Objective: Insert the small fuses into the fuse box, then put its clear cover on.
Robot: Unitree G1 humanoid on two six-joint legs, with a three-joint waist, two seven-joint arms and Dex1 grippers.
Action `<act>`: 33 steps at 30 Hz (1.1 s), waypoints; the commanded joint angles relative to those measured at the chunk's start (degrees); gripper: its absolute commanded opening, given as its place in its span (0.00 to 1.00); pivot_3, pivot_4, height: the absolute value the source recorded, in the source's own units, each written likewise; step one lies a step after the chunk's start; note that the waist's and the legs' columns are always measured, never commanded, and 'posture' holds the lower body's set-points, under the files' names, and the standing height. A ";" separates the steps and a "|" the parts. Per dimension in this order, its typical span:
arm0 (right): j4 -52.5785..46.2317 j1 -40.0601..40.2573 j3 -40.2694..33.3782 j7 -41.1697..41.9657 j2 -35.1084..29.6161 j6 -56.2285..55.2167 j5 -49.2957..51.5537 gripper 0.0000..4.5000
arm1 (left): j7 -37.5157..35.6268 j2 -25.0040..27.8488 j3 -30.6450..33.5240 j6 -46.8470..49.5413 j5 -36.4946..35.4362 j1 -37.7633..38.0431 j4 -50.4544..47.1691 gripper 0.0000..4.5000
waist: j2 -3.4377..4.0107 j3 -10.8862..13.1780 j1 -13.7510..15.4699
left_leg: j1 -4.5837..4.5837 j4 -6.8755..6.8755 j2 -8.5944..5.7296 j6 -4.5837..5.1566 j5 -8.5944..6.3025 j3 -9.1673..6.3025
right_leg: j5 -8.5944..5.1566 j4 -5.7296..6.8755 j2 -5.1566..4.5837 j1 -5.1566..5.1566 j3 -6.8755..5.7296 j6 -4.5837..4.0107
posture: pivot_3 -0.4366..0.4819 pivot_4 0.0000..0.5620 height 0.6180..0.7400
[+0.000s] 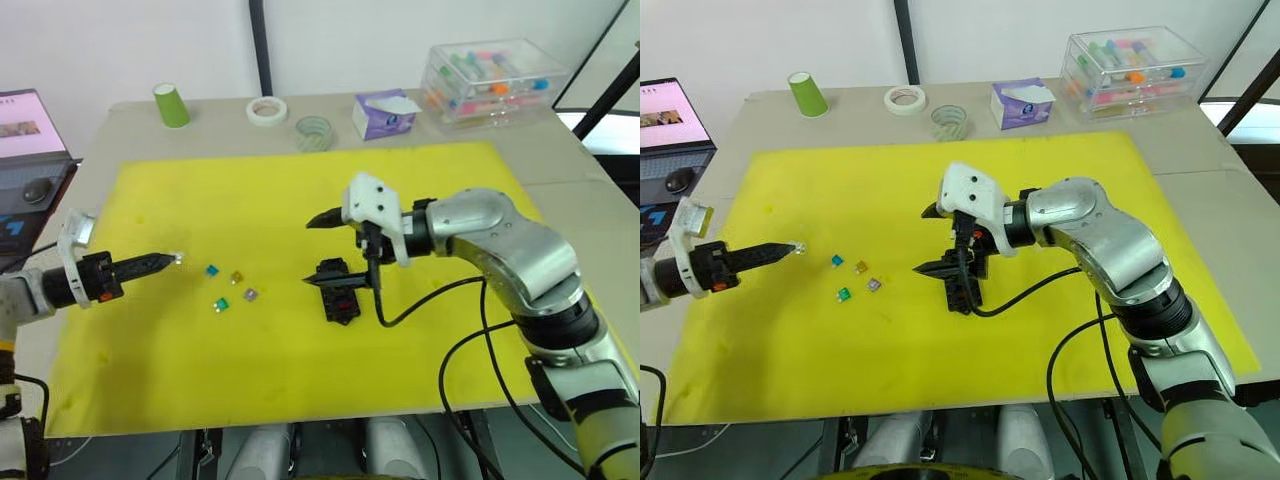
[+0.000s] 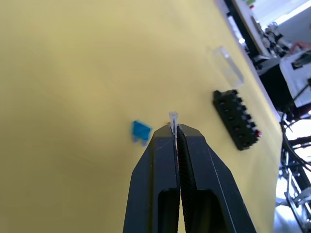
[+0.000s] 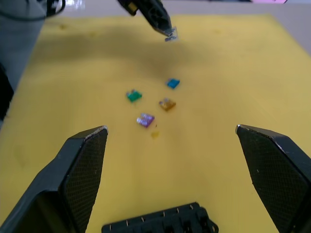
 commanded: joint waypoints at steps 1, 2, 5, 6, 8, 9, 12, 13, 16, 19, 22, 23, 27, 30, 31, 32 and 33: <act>-0.65 -1.82 -7.58 -0.31 -1.26 4.70 6.10 1.00 | 3.09 -2.72 -0.03 -3.03 -4.40 -0.36 -15.53 0.01 | -0.01 -0.01 0.48 | 0.00 0.01 0.01 0.00 0.00 0.01 | 0.00 -0.08 0.00 0.02 0.00 0.00 | 0.48 0.27 1.00; -0.52 -2.06 -8.79 -0.28 -1.74 5.88 7.34 1.00 | 4.36 -4.09 -0.85 -4.04 -4.90 -0.57 -19.12 0.01 | -0.01 -0.01 0.78 | 0.00 0.00 0.01 0.00 0.00 0.01 | 0.00 -0.14 0.00 0.03 0.01 0.00 | 0.48 0.27 1.00; 0.13 -3.21 -12.22 -1.54 -1.47 10.19 11.79 1.00 | 7.59 -7.69 -2.81 -5.71 -6.82 -1.51 -25.91 0.01 | -0.01 -0.01 0.85 | 0.00 0.00 0.05 0.00 0.00 0.06 | 0.00 -0.33 0.02 0.10 0.01 0.00 | 0.48 0.27 1.00; 0.37 -3.65 -13.35 -2.24 -1.04 11.90 13.41 1.00 | 8.44 -8.65 -3.54 -5.91 -7.58 -1.80 -27.61 0.01 | -0.01 -0.01 0.83 | 0.00 -0.01 0.08 -0.01 0.00 0.07 | 0.00 -0.34 0.04 0.10 0.01 0.00 | 0.48 0.27 1.00; 0.42 -4.29 -14.69 -3.51 -0.63 14.43 15.88 1.00 | 10.17 -10.28 -4.87 -6.44 -8.62 -2.30 -30.32 0.01 | -0.01 -0.01 0.68 | 0.00 -0.02 0.10 -0.01 0.00 0.07 | 0.00 -0.35 0.04 0.10 0.01 0.00 | 0.48 0.27 1.00; 0.26 -4.33 -14.86 -3.63 -0.90 15.22 16.79 1.00 | 10.88 -11.05 -5.79 -6.65 -9.11 -2.72 -31.37 0.01 | -0.01 -0.01 0.61 | 0.00 -0.03 0.10 -0.01 0.00 0.09 | 0.00 -0.36 0.04 0.09 0.03 0.00 | 0.48 0.27 1.00; -2.70 -3.41 -14.85 -3.26 -2.22 18.30 20.96 0.90 | 13.75 -15.51 -10.03 -8.54 -10.50 -5.73 -35.42 0.00 | -0.02 0.00 0.96 | 0.00 -0.04 0.10 -0.01 0.00 0.11 | 0.00 -0.37 0.04 0.09 0.03 0.00 | 0.48 0.27 1.00; -3.17 -3.41 -14.83 -3.35 -2.43 18.93 21.92 0.86 | 14.14 -16.18 -10.88 -8.91 -10.64 -6.35 -35.89 0.00 | -0.02 0.00 1.02 | 0.00 -0.01 0.10 -0.01 0.00 0.10 | 0.00 -0.40 0.03 0.14 0.01 0.00 | 0.48 0.27 1.00; -2.99 -4.01 -14.25 -4.69 -2.72 20.13 22.74 0.72 | 14.75 -17.28 -13.42 -10.54 -9.97 -7.85 -35.78 0.00 | -0.02 -0.01 0.94 | 0.00 0.01 0.09 -0.01 0.00 0.10 | 0.00 -0.41 0.03 0.16 0.02 0.01 | 0.48 0.27 1.00; -2.55 -4.19 -13.88 -5.37 -3.22 20.52 23.25 0.72 | 14.85 -17.62 -15.10 -11.61 -10.04 -8.92 -35.22 0.00 | -0.03 -0.01 0.87 | 0.01 -0.02 0.10 -0.01 0.00 0.10 | 0.00 -0.40 0.05 0.13 0.01 0.01 | 0.48 0.27 1.00; -2.53 -3.92 -13.95 -5.60 -3.78 20.82 23.91 0.72 | 14.49 -16.79 -15.82 -12.31 -10.09 -9.16 -34.73 0.00 | -0.03 -0.01 0.89 | 0.01 -0.02 0.10 -0.01 0.00 0.11 | 0.00 -0.41 0.04 0.13 0.02 0.01 | 0.48 0.27 1.00; -2.49 -3.84 -14.11 -5.65 -3.91 20.90 24.14 0.68 | 14.41 -16.57 -15.91 -12.45 -10.14 -9.19 -34.61 0.00 | -0.03 -0.01 0.90 | 0.01 -0.02 0.10 -0.01 0.00 0.11 | 0.00 -0.40 0.05 0.12 0.02 0.01 | 0.48 0.27 1.00; -2.91 -3.46 -14.99 -6.01 -4.38 21.93 26.29 0.46 | 14.35 -15.86 -16.18 -13.10 -9.97 -8.97 -34.40 0.00 | -0.03 -0.01 0.99 | 0.01 -0.02 0.10 -0.01 0.01 0.11 | 0.00 -0.41 0.04 0.14 0.02 0.00 | 0.48 0.27 1.00; -3.01 -3.43 -15.05 -6.46 -4.75 22.35 27.59 0.46 | 13.98 -14.99 -16.19 -13.34 -10.07 -8.34 -34.50 0.00 | -0.03 -0.01 0.96 | 0.01 -0.01 0.09 -0.01 0.01 0.11 | 0.00 -0.41 0.04 0.15 0.02 0.01 | 0.48 0.27 1.00; -2.90 -3.48 -14.95 -6.62 -4.82 22.34 27.81 0.46 | 13.84 -14.67 -16.21 -13.50 -10.11 -8.11 -34.49 0.00 | -0.03 -0.01 0.94 | 0.01 -0.01 0.09 -0.01 0.01 0.11 | 0.00 -0.41 0.04 0.14 0.02 0.01 | 0.48 0.27 1.00; -2.75 -3.55 -14.77 -6.77 -4.87 22.25 27.93 0.46 | 13.71 -14.43 -16.29 -13.72 -10.14 -7.96 -34.43 0.00 | -0.03 -0.01 0.94 | 0.01 -0.01 0.09 -0.01 0.01 0.11 | 0.00 -0.41 0.04 0.14 0.02 0.01 | 0.48 0.27 1.00; -2.64 -3.60 -14.64 -6.99 -4.84 22.18 28.09 0.46 | 13.69 -14.30 -16.35 -13.84 -10.23 -7.87 -34.43 0.00 | -0.03 -0.01 0.94 | 0.01 -0.01 0.10 -0.01 0.01 0.11 | 0.00 -0.41 0.04 0.13 0.02 0.00 | 0.48 0.27 1.00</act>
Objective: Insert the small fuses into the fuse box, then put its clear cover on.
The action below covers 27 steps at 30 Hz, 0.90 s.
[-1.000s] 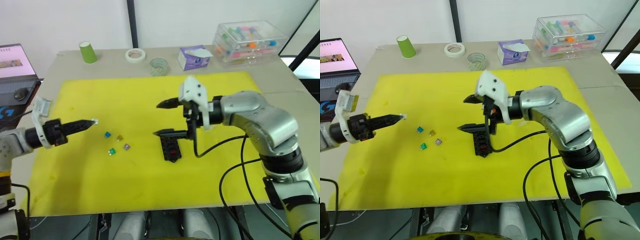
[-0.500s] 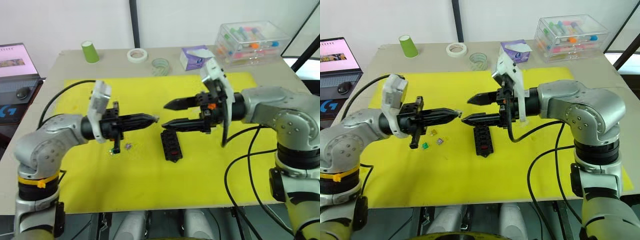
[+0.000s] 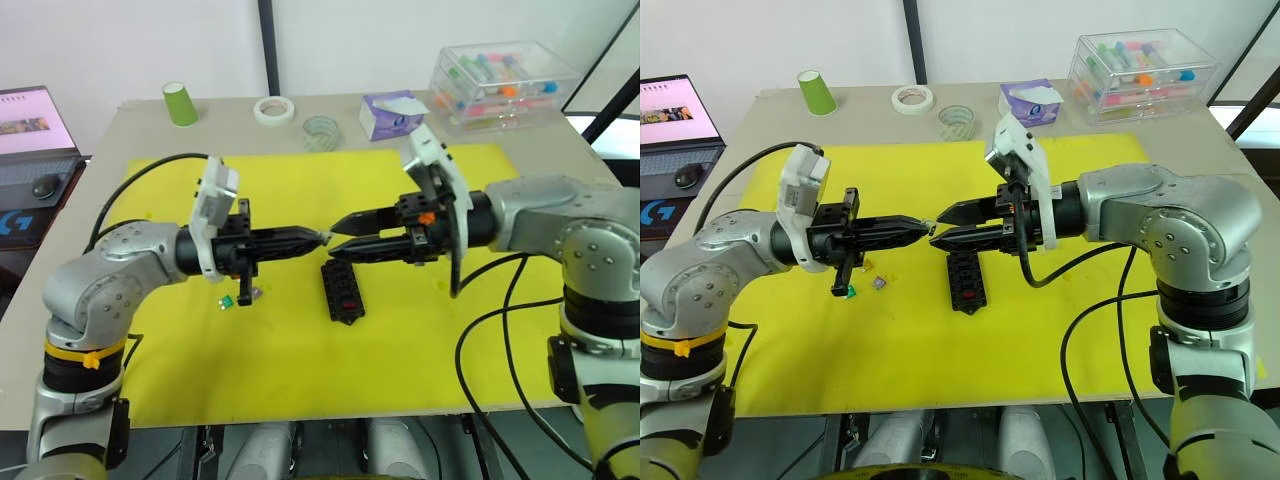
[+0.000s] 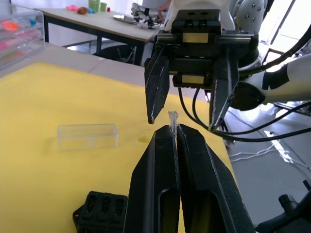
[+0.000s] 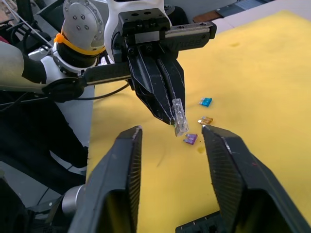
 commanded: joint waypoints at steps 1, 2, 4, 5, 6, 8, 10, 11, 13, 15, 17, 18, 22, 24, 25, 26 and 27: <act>-0.78 -0.79 -1.10 -0.65 -0.32 -0.44 1.34 0.46 | -0.52 0.84 0.33 -1.39 -0.89 0.09 -0.87 0.00 | 0.00 0.00 0.00 | 0.00 0.00 0.00 0.00 0.00 0.00 | 0.00 0.00 0.00 0.00 0.00 0.00 | 0.48 0.27 1.00; -0.70 -0.79 -0.91 -0.85 -0.23 -0.52 1.36 0.46 | -0.50 0.83 0.19 -1.49 -0.93 0.14 -0.91 0.00 | 0.00 0.00 0.01 | 0.00 0.00 0.00 0.00 0.00 0.00 | 0.00 0.00 0.00 0.00 0.00 0.00 | 0.48 0.27 1.00; -0.62 -0.75 -0.59 -1.21 -0.18 -0.58 1.41 0.46 | -0.47 0.74 -0.11 -1.83 -0.81 0.33 -0.98 0.00 | 0.00 0.00 0.05 | 0.00 0.00 0.00 0.00 0.00 0.00 | 0.00 0.00 0.00 0.00 0.00 0.00 | 0.48 0.27 1.00; -0.63 -0.72 -0.53 -1.28 -0.21 -0.62 1.49 0.46 | -0.58 0.74 -0.31 -2.03 -0.68 0.52 -1.02 0.00 | 0.00 0.00 0.07 | 0.00 0.00 0.00 0.00 0.00 0.00 | 0.00 0.00 0.00 0.01 0.00 0.00 | 0.48 0.27 1.00; -0.65 -0.68 -0.45 -1.29 -0.26 -0.67 1.53 0.46 | -0.64 0.76 -0.45 -2.20 -0.58 0.68 -1.05 0.00 | 0.00 0.00 0.07 | 0.00 0.00 0.00 0.00 0.00 0.00 | 0.00 0.00 0.00 0.01 0.00 0.00 | 0.48 0.27 1.00; -0.67 -0.69 -0.28 -1.36 -0.33 -0.73 1.53 0.46 | -0.71 0.92 -0.59 -2.46 -0.61 0.84 -1.06 0.00 | 0.00 0.00 0.03 | 0.00 0.00 0.00 0.00 0.00 0.00 | 0.00 0.00 0.00 0.01 0.00 0.00 | 0.48 0.27 1.00; -0.72 -0.69 -0.11 -1.48 -0.29 -0.78 1.48 0.46 | -0.69 1.08 -0.62 -2.48 -0.78 0.85 -1.01 0.00 | 0.00 0.00 0.01 | 0.00 0.00 0.00 0.00 0.00 0.00 | 0.00 0.00 0.00 0.00 0.00 0.00 | 0.48 0.27 1.00; -0.82 -0.73 0.16 -1.41 -0.36 -0.79 1.38 0.46 | -0.75 1.14 -0.71 -2.61 -0.67 0.90 -0.96 0.00 | 0.00 0.00 0.01 | 0.00 0.00 0.00 0.00 0.00 0.00 | 0.00 0.00 0.00 0.00 0.00 0.00 | 0.48 0.27 1.00; -1.04 -0.68 0.28 -1.44 -0.42 -0.62 1.53 0.46 | -0.78 1.23 -0.81 -2.71 -0.58 1.04 -1.04 0.00 | 0.00 0.00 0.01 | 0.00 0.00 0.00 0.00 0.00 0.00 | 0.00 0.00 0.00 0.00 0.00 0.00 | 0.48 0.27 1.00; -1.07 -0.61 0.40 -1.49 -0.42 -0.70 1.50 0.46 | -0.93 1.33 -0.97 -2.87 -0.38 1.10 -0.95 0.00 | 0.00 0.00 0.01 | 0.00 0.00 0.00 0.00 0.00 0.00 | 0.00 0.00 0.00 0.00 0.00 0.00 | 0.48 0.27 1.00; -1.07 -0.54 0.45 -1.45 -0.39 -0.64 1.75 0.42 | -1.06 1.41 -1.02 -3.02 -0.23 1.10 -0.83 0.00 | 0.00 0.00 0.06 | 0.00 0.00 0.00 0.00 0.00 0.00 | 0.00 0.00 0.00 0.00 0.00 0.00 | 0.48 0.27 1.00; -1.12 -0.52 0.46 -1.41 -0.39 -0.63 1.89 0.38 | -1.10 1.46 -1.01 -3.04 -0.22 1.10 -0.82 0.00 | 0.00 0.00 0.06 | 0.00 0.00 0.00 0.00 0.00 0.00 | 0.00 0.00 0.00 0.00 0.00 0.00 | 0.48 0.27 1.00; -1.02 -0.48 0.84 -1.63 -0.37 -0.95 1.45 0.27 | -1.31 1.58 -1.36 -3.15 0.21 0.73 -0.38 0.00 | 0.00 0.00 0.04 | 0.00 0.00 0.00 0.00 0.00 0.00 | 0.00 0.00 0.00 0.01 0.00 0.00 | 0.48 0.27 1.00; -1.18 -0.34 0.90 -1.70 -0.40 -1.03 1.46 0.27 | -1.20 1.57 -1.49 -3.01 0.22 0.50 -0.34 0.00 | 0.00 0.00 0.03 | 0.00 0.00 0.00 0.00 0.00 0.00 | 0.00 0.00 0.00 0.01 0.00 0.00 | 0.48 0.27 1.00; -1.25 -0.28 0.93 -1.78 -0.39 -1.01 1.52 0.27 | -1.15 1.59 -1.55 -2.96 0.24 0.36 -0.32 0.00 | 0.00 0.00 0.04 | 0.00 0.00 0.00 0.00 0.00 0.00 | 0.00 0.00 0.00 0.00 0.00 0.00 | 0.48 0.27 1.00; -1.27 -0.25 0.99 -1.89 -0.36 -1.00 1.55 0.27 | -1.12 1.61 -1.64 -2.91 0.24 0.18 -0.25 0.00 | 0.00 0.00 0.06 | 0.00 0.00 0.00 0.00 0.00 0.00 | 0.00 0.00 0.00 0.01 0.00 0.00 | 0.48 0.27 1.00; -1.27 -0.24 1.02 -1.98 -0.30 -1.01 1.59 0.27 | -1.09 1.63 -1.74 -2.87 0.26 -0.02 -0.15 0.00 | 0.00 0.00 0.06 | 0.00 0.00 0.00 0.00 0.00 0.00 | 0.00 0.00 0.00 0.01 0.00 0.00 | 0.48 0.27 1.00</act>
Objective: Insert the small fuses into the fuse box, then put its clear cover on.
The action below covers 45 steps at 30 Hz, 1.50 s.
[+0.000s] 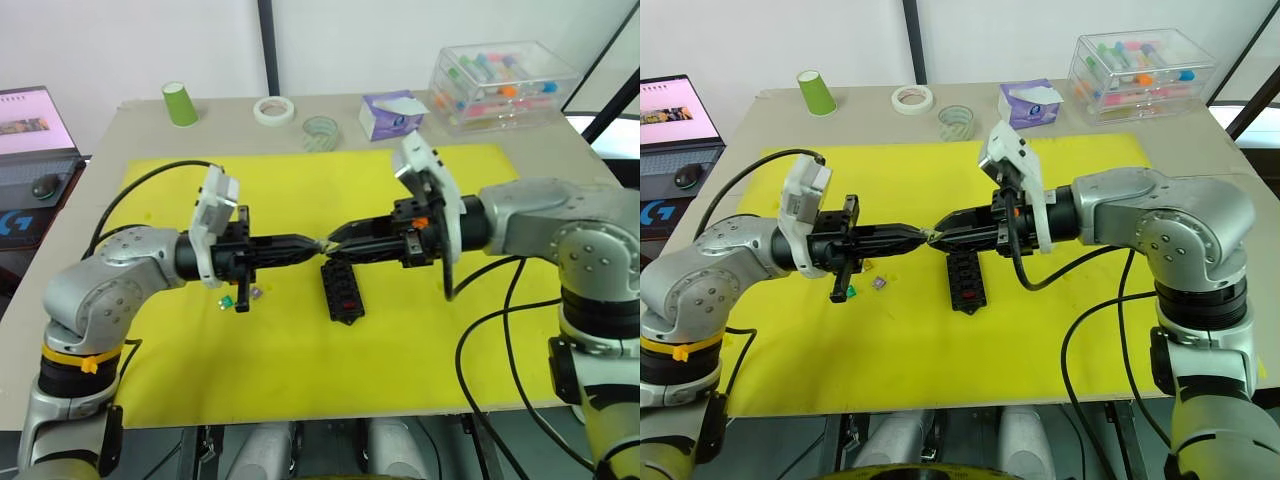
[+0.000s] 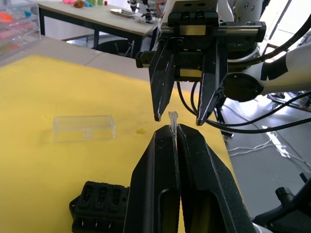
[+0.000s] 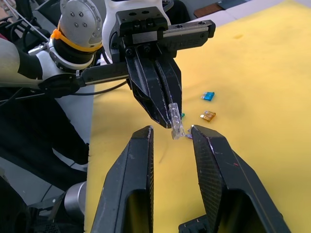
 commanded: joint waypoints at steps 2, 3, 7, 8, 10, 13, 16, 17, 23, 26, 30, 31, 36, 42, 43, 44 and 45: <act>-1.29 -0.34 -1.00 -0.21 -0.19 -0.91 1.04 0.27 | -0.35 0.87 -0.27 -1.11 0.05 -1.61 -0.34 0.00 | 0.00 0.00 0.00 | 0.00 0.00 0.00 0.00 0.00 0.00 | 0.00 0.00 0.00 0.00 0.00 0.00 | 0.48 0.27 1.00; -1.26 -0.33 -0.99 -0.22 -0.14 -0.90 1.09 0.27 | -0.33 0.87 -0.34 -1.08 0.09 -1.74 -0.30 0.00 | 0.00 0.00 0.00 | 0.00 0.00 0.00 0.00 0.00 0.00 | 0.00 0.00 0.00 0.00 0.00 0.00 | 0.48 0.27 1.00; -1.35 -0.33 -1.08 -0.37 -0.03 -0.80 1.37 0.27 | -0.18 0.93 -0.48 -0.95 0.16 -1.93 -0.42 0.00 | 0.00 0.00 -0.02 | 0.00 0.00 0.00 0.00 0.00 0.00 | 0.00 0.00 0.00 0.00 0.00 0.00 | 0.48 0.27 1.00; -1.34 -0.37 -1.13 -0.38 -0.04 -0.74 1.47 0.27 | -0.15 1.01 -0.52 -0.95 0.11 -1.89 -0.51 0.00 | 0.00 0.00 -0.02 | 0.00 0.00 0.00 0.00 0.00 0.00 | 0.00 0.00 0.00 0.00 0.00 0.00 | 0.48 0.27 1.00; -1.31 -0.44 -1.18 -0.40 -0.09 -0.70 1.60 0.27 | -0.12 1.14 -0.61 -0.98 0.03 -1.82 -0.64 0.00 | 0.00 0.00 -0.02 | 0.00 0.00 0.00 0.00 0.00 0.00 | 0.00 0.00 0.00 0.00 0.00 0.00 | 0.48 0.27 1.00; -1.14 -0.59 -1.18 -0.42 -0.26 -0.69 1.86 0.27 | -0.12 1.41 -0.86 -1.01 -0.04 -1.57 -0.93 0.00 | 0.00 0.00 -0.02 | 0.00 0.00 0.00 0.00 0.00 0.00 | 0.00 0.00 0.00 0.00 0.00 0.00 | 0.48 0.27 1.00; -1.25 -0.54 -1.18 -0.39 -0.49 -0.60 2.23 0.27 | 0.16 1.42 -0.78 -1.21 -0.14 -1.20 -1.31 0.00 | 0.00 0.00 0.00 | 0.00 0.00 0.00 0.00 0.00 0.00 | 0.00 0.00 0.00 0.00 0.00 0.00 | 0.48 0.27 1.00; -1.31 -0.50 -1.18 -0.41 -0.54 -0.60 2.32 0.27 | 0.23 1.41 -0.75 -1.24 -0.17 -1.07 -1.45 0.00 | 0.00 0.00 0.00 | 0.00 0.00 0.00 0.00 0.00 0.00 | 0.00 0.00 0.00 0.00 0.00 0.00 | 0.48 0.27 1.00; -1.33 -0.43 -0.93 -0.38 -0.43 -0.77 2.27 0.27 | 0.03 1.66 -0.69 -1.47 -0.04 -0.39 -1.72 0.00 | 0.00 0.00 -0.02 | 0.00 0.00 0.00 0.00 0.00 0.00 | 0.00 -0.01 0.00 0.00 0.00 0.00 | 0.48 0.27 1.00; -1.33 -0.44 -0.81 -0.28 -0.43 -0.87 2.18 0.27 | 0.11 1.67 -0.67 -1.61 -0.02 -0.29 -1.67 0.00 | 0.00 0.00 -0.02 | 0.00 -0.01 0.00 0.00 0.00 0.00 | 0.00 -0.01 0.00 0.00 0.00 0.00 | 0.48 0.27 1.00; -1.31 -0.47 -0.67 -0.27 -0.42 -0.93 2.05 0.09 | 0.19 1.73 -0.68 -1.94 -0.02 -0.17 -1.56 0.00 | 0.00 0.00 0.01 | 0.00 -0.01 0.00 0.00 0.00 0.00 | 0.00 -0.01 0.00 0.00 0.00 0.00 | 0.48 0.27 1.00; -1.32 -0.47 -0.62 -0.31 -0.40 -0.93 2.02 0.02 | 0.20 1.72 -0.66 -2.00 -0.02 -0.15 -1.53 0.00 | 0.00 0.00 0.00 | 0.00 0.00 0.00 0.00 0.00 0.00 | 0.00 -0.01 0.00 0.00 0.00 0.00 | 0.48 0.27 1.00; -1.52 -0.39 -0.38 -0.47 -0.34 -0.92 2.04 0.01 | 0.37 1.67 -0.57 -2.16 -0.24 -0.11 -1.48 0.00 | 0.00 0.00 -0.01 | 0.00 -0.01 0.00 0.00 0.00 0.00 | 0.00 -0.01 0.00 0.00 0.00 0.00 | 0.48 0.27 1.00; -1.74 -0.42 0.07 -0.29 -0.55 -1.31 1.51 0.01 | -0.23 2.35 -0.58 -2.41 0.16 0.64 -1.54 0.00 | 0.00 0.00 0.00 | 0.00 -0.01 0.00 0.00 0.00 0.00 | 0.00 -0.01 0.00 0.00 0.00 0.00 | 0.48 0.27 1.00; -1.79 -0.42 0.20 -0.24 -0.63 -1.42 1.38 0.01 | -0.33 2.55 -0.67 -2.47 0.33 0.74 -1.56 0.00 | 0.00 0.00 -0.01 | 0.00 -0.01 0.00 0.00 0.00 0.00 | 0.00 -0.01 0.00 0.00 0.00 0.00 | 0.48 0.27 1.00; -1.88 -0.51 0.50 -0.09 -0.86 -1.71 1.02 0.01 | -0.53 3.39 -1.08 -1.71 0.47 0.87 -1.56 0.00 | 0.00 0.00 -0.02 | 0.00 -0.02 0.00 0.00 0.00 0.00 | 0.00 -0.01 0.00 -0.01 0.00 0.00 | 0.48 0.27 1.00; -1.97 -0.73 0.82 0.21 -1.25 -2.00 0.62 0.01 | -0.46 4.24 -1.56 -1.17 1.03 0.92 -1.52 0.00 | 0.00 0.00 -0.02 | 0.00 -0.02 0.01 0.00 0.00 0.00 | 0.00 -0.01 0.01 -0.01 0.00 0.00 | 0.48 0.27 1.00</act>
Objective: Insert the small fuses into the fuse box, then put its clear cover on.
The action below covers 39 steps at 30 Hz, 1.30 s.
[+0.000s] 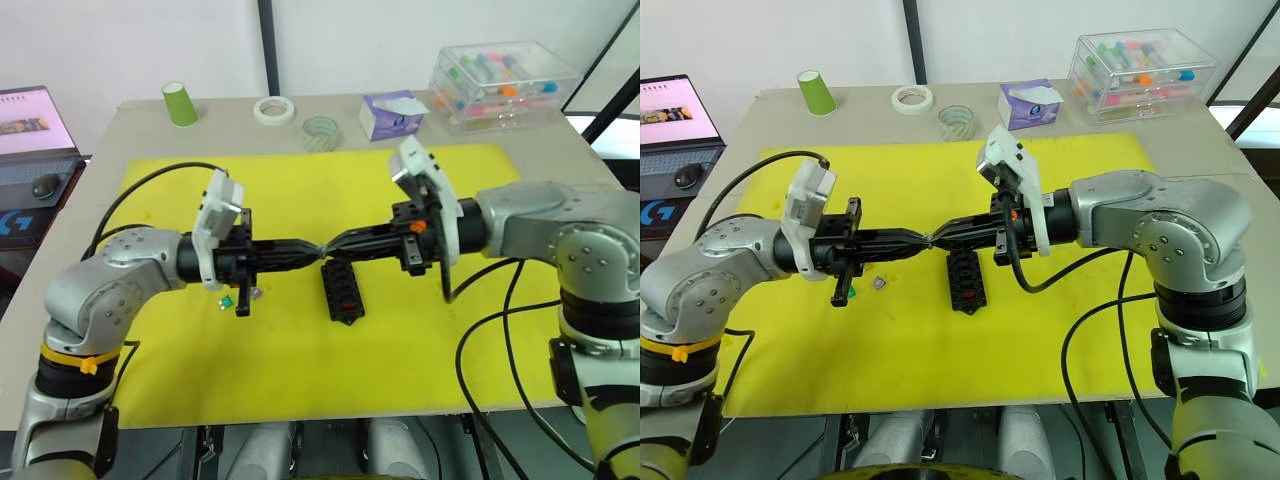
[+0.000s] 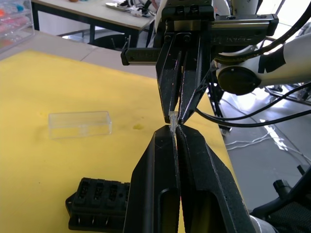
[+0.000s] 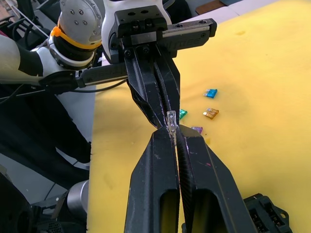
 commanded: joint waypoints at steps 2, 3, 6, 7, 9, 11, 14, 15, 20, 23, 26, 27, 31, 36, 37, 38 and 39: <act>-2.16 -1.68 1.18 1.72 -2.31 -2.69 -1.84 0.00 | -0.49 4.99 -2.57 0.14 4.38 0.67 -0.89 0.11 | 0.00 0.00 -0.02 | 0.00 0.00 0.00 0.00 0.00 0.00 | 0.00 0.00 0.00 0.00 0.00 0.00 | 0.48 0.27 1.00; -2.26 -2.13 2.27 2.31 -3.22 -3.40 -3.08 0.00 | -1.23 6.29 -3.93 -1.23 6.64 1.17 -0.90 0.16 | 0.01 0.01 -0.02 | 0.00 -0.01 0.00 0.00 0.00 0.00 | 0.00 0.00 0.00 0.00 0.00 0.00 | 0.48 0.27 1.00; -2.94 -3.55 8.28 5.48 -7.47 -8.05 -10.00 0.00 | -2.55 8.65 -7.82 -6.43 13.41 2.74 -0.20 0.39 | 0.01 0.01 0.08 | 0.00 -0.02 -0.01 0.00 0.00 0.01 | 0.00 -0.04 0.00 -0.01 0.01 0.00 | 0.48 0.27 1.00; -3.14 -3.91 11.28 6.75 -9.16 -10.72 -13.61 0.00 | -2.65 8.59 -8.74 -7.96 15.06 3.06 0.33 0.47 | 0.01 0.01 0.13 | 0.00 -0.02 -0.01 0.00 0.00 0.01 | 0.00 -0.04 0.00 0.00 0.00 0.00 | 0.48 0.27 1.00; -3.50 -4.69 16.51 9.71 -12.00 -15.54 -19.76 0.00 | -2.26 7.98 -10.45 -10.13 18.00 3.45 1.18 0.64 | 0.00 0.01 0.19 | 0.00 -0.02 -0.01 0.00 0.00 0.01 | 0.00 -0.07 0.00 0.01 -0.01 0.00 | 0.48 0.27 1.00; -3.85 -5.52 19.72 13.44 -13.62 -18.69 -22.95 0.00 | -2.06 7.33 -12.15 -11.81 20.20 3.85 1.15 0.78 | -0.01 0.02 0.09 | -0.01 -0.02 -0.01 0.00 0.00 0.01 | 0.00 -0.08 0.00 0.01 -0.01 0.00 | 0.48 0.27 1.00; -3.86 -6.26 22.61 16.48 -13.89 -20.91 -26.26 0.00 | -1.68 6.42 -14.56 -13.95 23.37 4.55 1.11 0.99 | -0.01 0.03 0.09 | -0.01 -0.05 0.01 0.00 0.00 0.03 | 0.00 -0.09 0.01 -0.01 0.00 0.00 | 0.48 0.27 1.00; -3.83 -6.27 23.95 17.17 -14.01 -21.83 -28.04 0.00 | -1.70 6.28 -15.34 -14.68 24.45 4.99 1.10 0.99 | -0.01 0.02 0.05 | -0.01 -0.06 0.01 0.00 0.00 0.03 | 0.00 -0.09 0.00 -0.02 0.00 0.00 | 0.48 0.27 1.00; -2.74 -5.61 27.69 20.10 -13.65 -24.37 -33.69 0.00 | -0.87 4.93 -18.54 -17.60 29.27 6.89 1.62 0.99 | 0.00 0.02 0.12 | -0.01 -0.06 0.02 0.00 0.00 0.03 | 0.00 -0.09 0.02 -0.02 0.00 0.00 | 0.48 0.27 1.00; -1.96 -5.65 28.67 21.45 -13.03 -24.76 -35.66 0.00 | -0.53 3.86 -19.03 -18.65 30.71 7.19 2.15 0.99 | 0.00 0.03 0.31 | -0.02 -0.03 0.01 0.00 0.00 0.03 | 0.00 -0.09 0.01 0.00 0.00 0.00 | 0.48 0.27 1.00; -0.63 -5.83 29.63 22.13 -12.01 -25.10 -37.86 0.00 | -0.25 2.79 -18.84 -19.37 31.45 6.97 2.82 0.99 | -0.01 0.02 0.23 | -0.02 -0.03 0.01 0.00 0.00 0.03 | 0.00 -0.09 0.01 0.00 0.00 0.00 | 0.48 0.27 1.00; -0.16 -5.88 29.96 22.36 -11.71 -25.17 -38.51 0.00 | -0.32 2.47 -18.75 -19.60 31.57 6.88 3.06 0.99 | 0.00 0.03 0.21 | -0.02 -0.03 0.01 0.00 0.00 0.03 | 0.00 -0.09 0.01 0.00 0.00 0.00 | 0.48 0.27 1.00; 0.96 -5.50 30.84 22.98 -10.94 -25.73 -41.14 0.00 | -0.58 1.78 -18.54 -19.91 31.92 6.82 3.50 0.99 | 0.00 0.03 0.17 | -0.02 -0.05 0.02 0.00 0.00 0.03 | 0.00 -0.08 0.02 -0.02 0.00 0.00 | 0.48 0.27 1.00; 0.78 -4.46 30.86 23.63 -10.24 -25.86 -42.43 0.00 | -0.26 0.90 -18.42 -20.21 32.59 6.60 4.10 0.99 | -0.01 0.02 0.21 | -0.02 -0.04 0.01 0.00 0.00 0.03 | 0.00 -0.09 0.02 -0.01 0.00 0.00 | 0.48 0.27 1.00; 0.69 -4.23 30.88 23.68 -10.13 -25.86 -42.66 0.00 | -0.29 0.81 -18.39 -20.23 32.64 6.61 4.13 0.99 | 0.00 0.03 0.20 | -0.02 -0.03 0.01 0.00 0.00 0.03 | 0.00 -0.09 0.01 0.00 0.00 0.00 | 0.48 0.27 1.00; 0.63 -4.05 30.86 23.75 -10.03 -25.87 -42.88 0.00 | -0.33 0.76 -18.35 -20.23 32.68 6.63 4.14 0.99 | 0.00 0.03 0.17 | -0.02 -0.03 0.01 0.00 0.00 0.03 | 0.00 -0.09 0.01 0.00 0.00 0.00 | 0.48 0.27 1.00; 0.51 -3.87 30.83 23.89 -9.94 -25.77 -42.97 0.00 | -0.32 0.74 -18.35 -20.28 32.80 6.62 4.18 0.99 | 0.00 0.03 0.17 | -0.02 -0.03 0.01 0.00 0.00 0.03 | 0.00 -0.08 0.01 -0.01 0.00 0.00 | 0.48 0.27 1.00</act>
